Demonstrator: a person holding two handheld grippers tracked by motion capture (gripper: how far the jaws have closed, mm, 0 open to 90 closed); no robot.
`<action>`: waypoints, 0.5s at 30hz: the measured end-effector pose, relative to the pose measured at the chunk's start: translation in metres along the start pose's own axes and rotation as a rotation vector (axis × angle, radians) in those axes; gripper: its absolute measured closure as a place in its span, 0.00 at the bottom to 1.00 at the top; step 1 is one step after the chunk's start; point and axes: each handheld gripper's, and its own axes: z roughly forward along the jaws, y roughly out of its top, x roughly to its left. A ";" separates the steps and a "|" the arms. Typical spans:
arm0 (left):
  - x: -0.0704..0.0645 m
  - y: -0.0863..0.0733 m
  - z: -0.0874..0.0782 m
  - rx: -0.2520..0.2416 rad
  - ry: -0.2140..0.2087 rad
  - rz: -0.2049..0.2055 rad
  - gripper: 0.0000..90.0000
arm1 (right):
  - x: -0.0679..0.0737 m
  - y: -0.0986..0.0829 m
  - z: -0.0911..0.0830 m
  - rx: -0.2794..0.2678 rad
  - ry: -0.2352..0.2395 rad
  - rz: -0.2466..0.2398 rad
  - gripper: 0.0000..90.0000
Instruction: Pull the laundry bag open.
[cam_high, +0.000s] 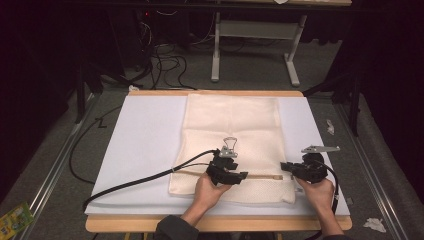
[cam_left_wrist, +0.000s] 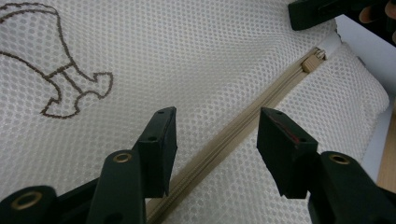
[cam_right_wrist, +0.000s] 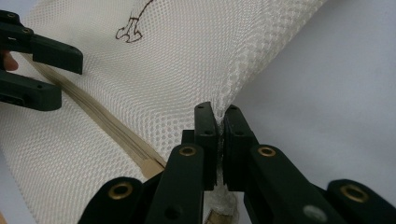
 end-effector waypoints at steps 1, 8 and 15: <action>-0.002 0.001 0.001 -0.005 -0.003 0.001 0.53 | 0.000 0.000 0.000 -0.005 0.003 0.003 0.97; -0.015 0.005 0.008 -0.023 -0.014 0.041 0.62 | 0.001 0.001 -0.001 -0.004 0.006 0.006 0.97; -0.028 0.007 0.015 -0.048 -0.048 0.078 0.66 | 0.003 0.005 -0.003 -0.009 0.002 0.003 0.97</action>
